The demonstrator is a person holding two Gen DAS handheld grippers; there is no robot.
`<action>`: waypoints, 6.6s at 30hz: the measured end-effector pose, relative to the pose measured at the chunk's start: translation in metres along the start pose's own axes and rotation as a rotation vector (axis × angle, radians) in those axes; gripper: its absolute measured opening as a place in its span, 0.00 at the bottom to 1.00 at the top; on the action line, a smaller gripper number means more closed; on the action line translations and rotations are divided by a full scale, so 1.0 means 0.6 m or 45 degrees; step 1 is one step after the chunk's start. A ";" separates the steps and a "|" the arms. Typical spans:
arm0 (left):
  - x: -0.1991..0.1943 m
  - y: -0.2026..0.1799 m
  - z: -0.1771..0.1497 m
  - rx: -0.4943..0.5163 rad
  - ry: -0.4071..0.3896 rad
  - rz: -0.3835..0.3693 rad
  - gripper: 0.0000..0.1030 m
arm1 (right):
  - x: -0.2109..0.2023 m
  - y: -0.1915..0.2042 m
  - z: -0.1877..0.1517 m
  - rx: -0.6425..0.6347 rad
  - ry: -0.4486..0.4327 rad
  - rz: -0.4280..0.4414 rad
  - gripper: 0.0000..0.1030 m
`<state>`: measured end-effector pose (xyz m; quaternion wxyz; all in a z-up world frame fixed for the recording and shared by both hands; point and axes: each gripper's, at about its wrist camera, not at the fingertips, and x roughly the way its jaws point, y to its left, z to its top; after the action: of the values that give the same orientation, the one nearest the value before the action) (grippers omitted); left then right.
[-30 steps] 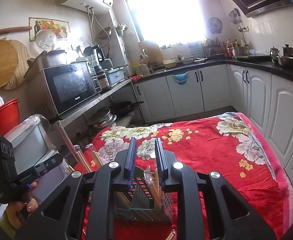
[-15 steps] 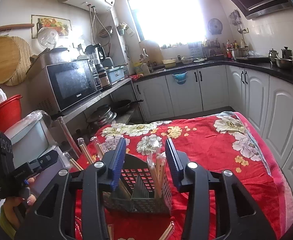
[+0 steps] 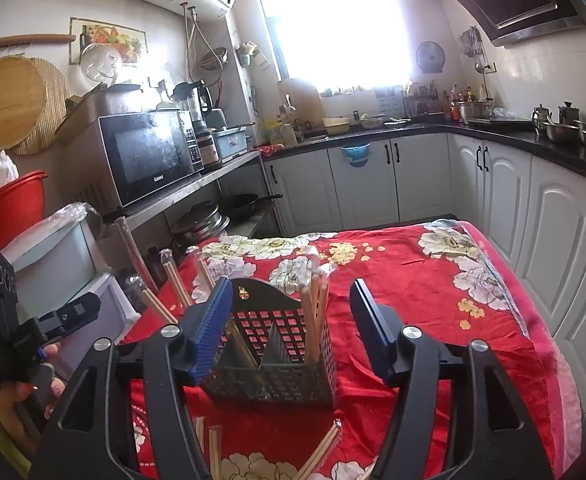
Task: Organize utensils
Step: 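Open both tools and withdraw them from the caddy toward the chopstick pile, then close the left tool on a wrapped chopstick while the right tool grasps another, then lift both held chopsticks and lower them into the grey mesh caddy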
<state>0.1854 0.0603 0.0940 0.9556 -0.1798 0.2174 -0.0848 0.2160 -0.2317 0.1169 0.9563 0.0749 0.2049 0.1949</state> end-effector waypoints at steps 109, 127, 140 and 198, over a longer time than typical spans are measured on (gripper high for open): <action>0.163 0.128 -0.216 -0.437 0.615 -0.119 0.11 | 0.183 -0.040 -0.229 0.039 0.618 0.041 0.12; 0.060 0.060 -0.103 -0.224 0.407 -0.244 0.03 | 0.080 0.024 -0.136 0.033 0.394 0.236 0.05; 0.001 -0.008 -0.014 -0.066 0.248 -0.315 0.03 | 0.009 0.048 -0.075 0.007 0.218 0.302 0.04; 0.077 -0.105 0.148 0.130 -0.088 -0.219 0.03 | 0.029 0.005 0.136 -0.065 -0.410 0.073 0.04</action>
<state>0.2606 0.0182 0.1748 0.9596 -0.1519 0.1636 -0.1713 0.2637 -0.2270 0.1852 0.9724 0.0866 0.0416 0.2125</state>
